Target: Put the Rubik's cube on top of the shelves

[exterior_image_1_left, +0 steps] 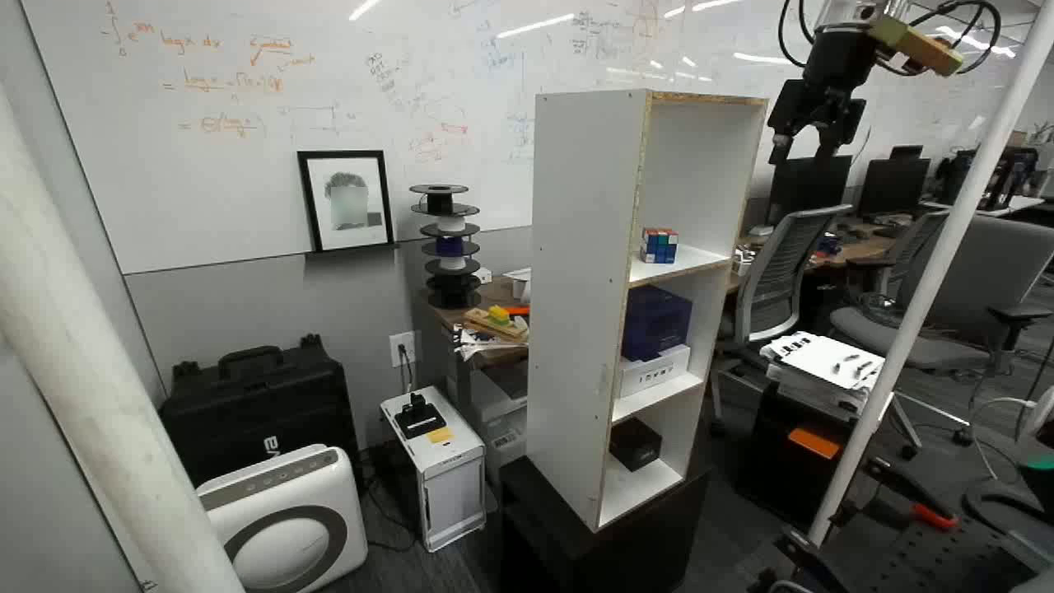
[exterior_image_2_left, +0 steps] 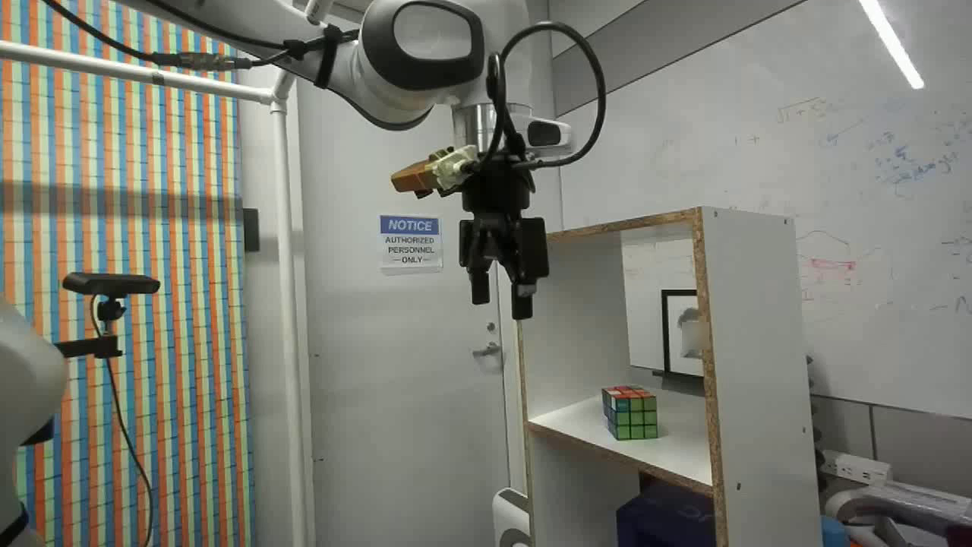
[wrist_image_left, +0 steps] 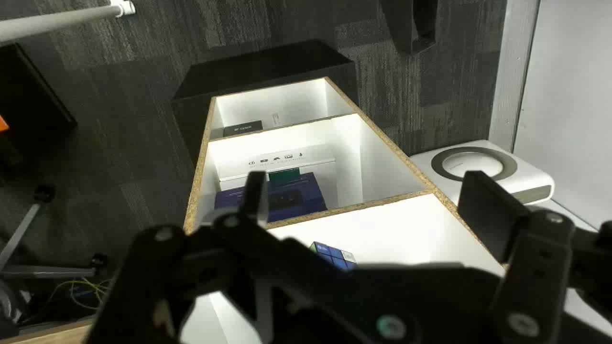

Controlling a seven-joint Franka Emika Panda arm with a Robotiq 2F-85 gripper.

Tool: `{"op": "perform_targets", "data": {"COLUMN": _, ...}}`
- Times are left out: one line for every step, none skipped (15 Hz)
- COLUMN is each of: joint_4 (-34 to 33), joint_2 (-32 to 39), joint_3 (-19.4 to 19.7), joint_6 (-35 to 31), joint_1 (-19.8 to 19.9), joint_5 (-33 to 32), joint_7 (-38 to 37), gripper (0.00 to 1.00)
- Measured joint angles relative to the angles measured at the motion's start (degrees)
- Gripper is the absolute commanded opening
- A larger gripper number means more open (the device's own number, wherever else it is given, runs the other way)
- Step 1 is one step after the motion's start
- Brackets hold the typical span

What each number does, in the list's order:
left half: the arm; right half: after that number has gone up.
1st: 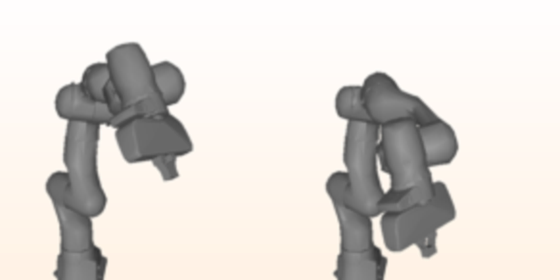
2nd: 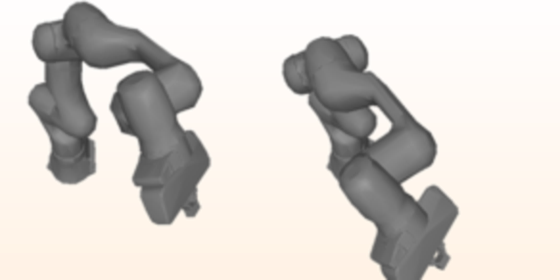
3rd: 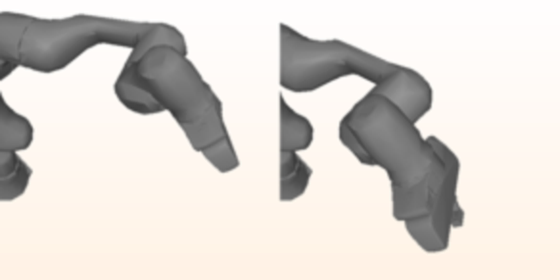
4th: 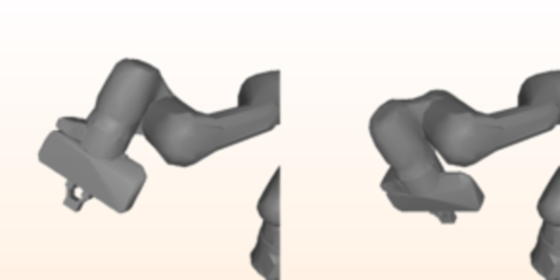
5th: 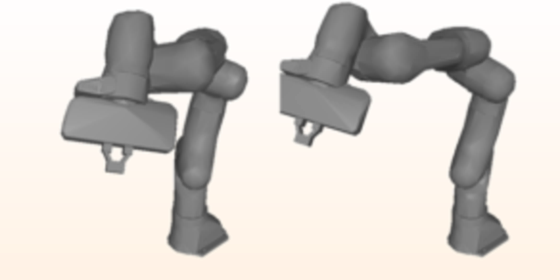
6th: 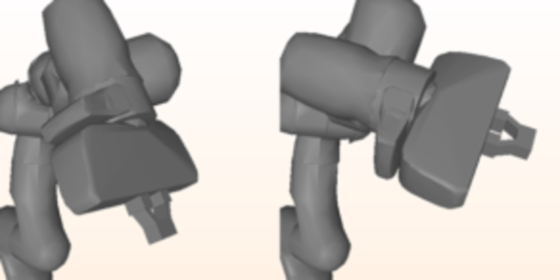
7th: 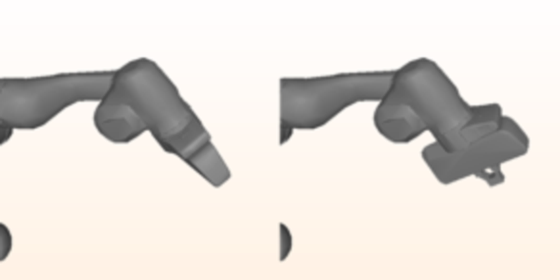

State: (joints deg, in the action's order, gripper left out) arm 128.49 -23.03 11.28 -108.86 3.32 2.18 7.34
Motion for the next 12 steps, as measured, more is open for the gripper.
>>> {"op": "perform_targets", "data": {"joint_4": -0.20, "joint_2": 0.00, "joint_3": 0.00, "joint_6": -0.06, "joint_1": 0.00, "joint_5": 0.00, "joint_7": 0.00, "gripper": 1.00}}
{"op": "perform_targets", "data": {"joint_4": -0.49, "joint_2": -0.03, "joint_3": 0.00, "joint_6": -0.06, "joint_1": 0.00, "joint_5": 0.00, "joint_7": 0.00, "gripper": 1.00}}
{"op": "perform_targets", "data": {"joint_4": -0.63, "joint_2": -0.15, "joint_3": 0.00, "joint_6": -0.06, "joint_1": 0.00, "joint_5": 0.00, "joint_7": 0.00, "gripper": 1.00}}
{"op": "perform_targets", "data": {"joint_4": -0.67, "joint_2": -0.21, "joint_3": 0.00, "joint_6": -0.06, "joint_1": 0.00, "joint_5": 0.00, "joint_7": 0.00, "gripper": 1.00}}
{"op": "perform_targets", "data": {"joint_4": -0.68, "joint_2": -0.20, "joint_3": 0.00, "joint_6": -0.06, "joint_1": 0.00, "joint_5": 0.00, "joint_7": 0.00, "gripper": 1.00}}
{"op": "perform_targets", "data": {"joint_4": -0.68, "joint_2": -0.20, "joint_3": 0.00, "joint_6": -0.06, "joint_1": 0.00, "joint_5": 0.00, "joint_7": 0.00, "gripper": 1.00}}
{"op": "perform_targets", "data": {"joint_4": -0.68, "joint_2": -0.20, "joint_3": 0.00, "joint_6": -0.06, "joint_1": 0.00, "joint_5": 0.00, "joint_7": 0.00, "gripper": 1.00}}
{"op": "perform_targets", "data": {"joint_4": -0.68, "joint_2": -0.20, "joint_3": 0.00, "joint_6": -0.06, "joint_1": 0.00, "joint_5": 0.00, "joint_7": 0.00, "gripper": 1.00}}
{"op": "perform_targets", "data": {"joint_4": -0.57, "joint_2": -0.19, "joint_3": -0.03, "joint_6": -0.03, "joint_1": 0.04, "joint_5": 0.00, "joint_7": 0.00, "gripper": 1.00}}
{"op": "perform_targets", "data": {"joint_4": -0.36, "joint_2": -0.06, "joint_3": -0.15, "joint_6": -0.12, "joint_1": 0.13, "joint_5": 0.00, "joint_7": -0.04, "gripper": 1.00}}
{"op": "perform_targets", "data": {"joint_4": 0.04, "joint_2": 0.24, "joint_3": -0.35, "joint_6": -1.21, "joint_1": 0.26, "joint_5": 0.00, "joint_7": -0.48, "gripper": 1.00}}
{"op": "perform_targets", "data": {"joint_4": 0.76, "joint_2": 0.76, "joint_3": -0.56, "joint_6": -3.62, "joint_1": 0.32, "joint_5": 0.00, "joint_7": -1.39, "gripper": 1.00}}
